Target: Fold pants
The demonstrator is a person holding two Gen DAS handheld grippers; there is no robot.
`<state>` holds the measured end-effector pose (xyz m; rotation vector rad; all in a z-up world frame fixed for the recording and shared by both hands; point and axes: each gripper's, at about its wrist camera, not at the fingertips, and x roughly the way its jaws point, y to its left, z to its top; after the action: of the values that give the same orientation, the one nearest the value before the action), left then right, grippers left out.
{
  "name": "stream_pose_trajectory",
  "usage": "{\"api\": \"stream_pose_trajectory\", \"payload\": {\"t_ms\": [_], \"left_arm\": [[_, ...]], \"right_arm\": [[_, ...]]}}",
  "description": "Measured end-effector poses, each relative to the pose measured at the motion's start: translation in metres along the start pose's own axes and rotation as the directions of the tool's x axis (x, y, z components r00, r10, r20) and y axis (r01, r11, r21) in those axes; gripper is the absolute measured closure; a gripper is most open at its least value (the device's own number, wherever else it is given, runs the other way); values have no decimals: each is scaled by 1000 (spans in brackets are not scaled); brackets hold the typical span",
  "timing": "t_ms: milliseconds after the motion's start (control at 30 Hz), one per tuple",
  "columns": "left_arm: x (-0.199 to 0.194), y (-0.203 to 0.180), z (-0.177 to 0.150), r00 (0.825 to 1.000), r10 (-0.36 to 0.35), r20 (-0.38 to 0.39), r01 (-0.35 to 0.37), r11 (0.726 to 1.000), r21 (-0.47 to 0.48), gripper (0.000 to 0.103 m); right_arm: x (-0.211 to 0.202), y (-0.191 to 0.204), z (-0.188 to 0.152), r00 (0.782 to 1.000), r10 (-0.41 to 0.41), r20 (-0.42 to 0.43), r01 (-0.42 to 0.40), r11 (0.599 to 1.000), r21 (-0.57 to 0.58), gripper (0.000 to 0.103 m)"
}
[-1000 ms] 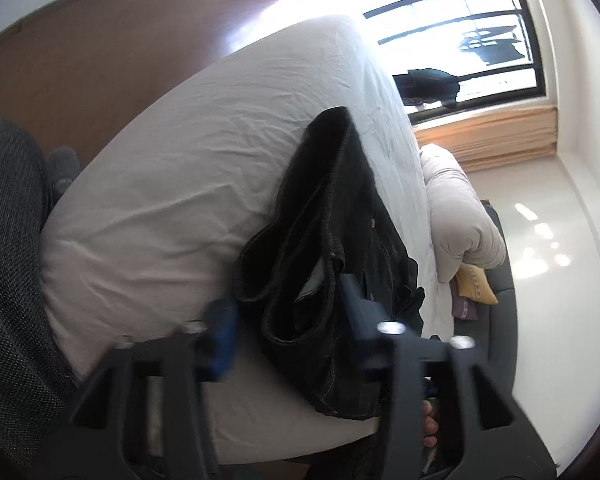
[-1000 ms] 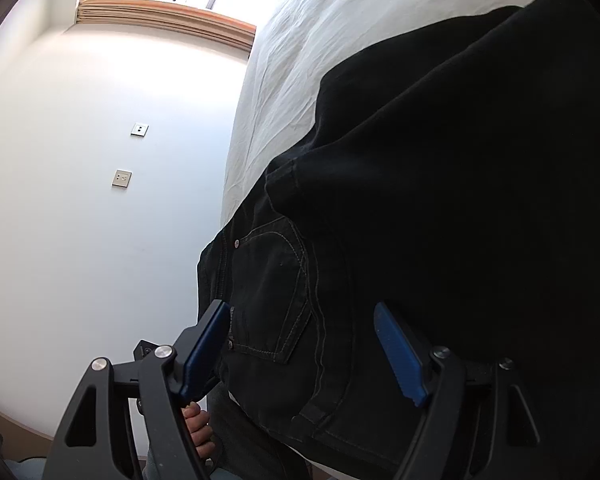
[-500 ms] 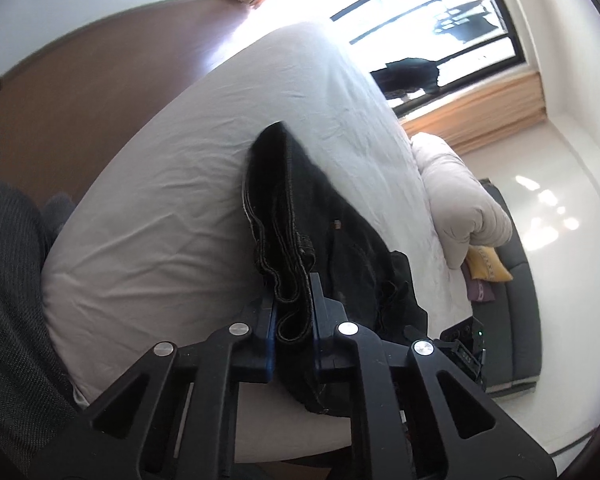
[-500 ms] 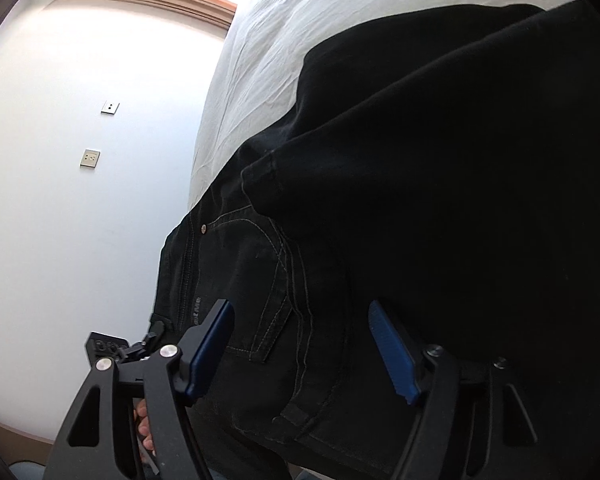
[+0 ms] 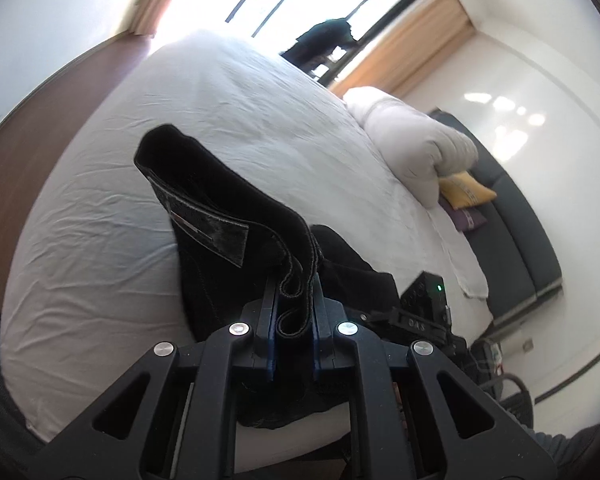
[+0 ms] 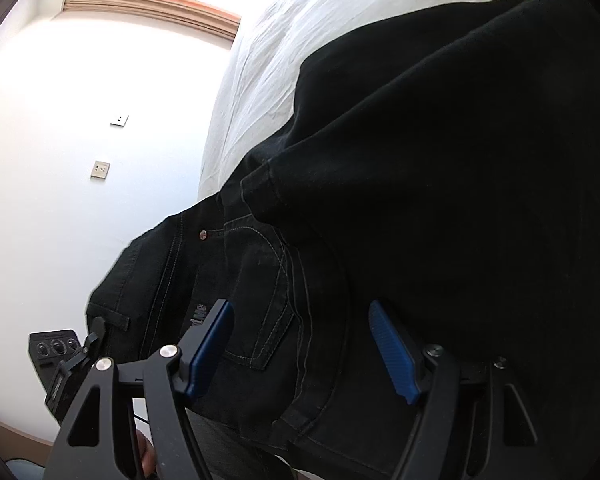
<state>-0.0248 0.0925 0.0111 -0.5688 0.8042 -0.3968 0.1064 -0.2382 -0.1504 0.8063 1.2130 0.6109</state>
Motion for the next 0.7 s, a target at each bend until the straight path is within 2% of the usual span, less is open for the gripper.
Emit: {"api": "stream_pose_trajectory", "payload": {"t_ms": [133, 200, 367, 567, 700], "left_arm": [[15, -33, 1, 999, -14, -39, 17, 997, 72, 93], [24, -47, -1, 998, -8, -58, 14, 994, 110, 93], [53, -79, -13, 994, -1, -114, 23, 981, 192, 93], [85, -114, -35, 983, 22, -184, 33, 956, 293, 93], [97, -128, -43, 977, 37, -208, 35, 942, 335, 93]], "right_arm": [[-18, 0, 5, 999, 28, 28, -29, 998, 50, 18], [-30, 7, 10, 998, 55, 41, -56, 998, 23, 17], [-61, 41, 28, 993, 119, 7, -118, 987, -110, 12], [-98, 90, 52, 995, 97, -18, -98, 949, -299, 2], [-94, 96, 58, 997, 25, -78, -51, 936, -348, 1]]}}
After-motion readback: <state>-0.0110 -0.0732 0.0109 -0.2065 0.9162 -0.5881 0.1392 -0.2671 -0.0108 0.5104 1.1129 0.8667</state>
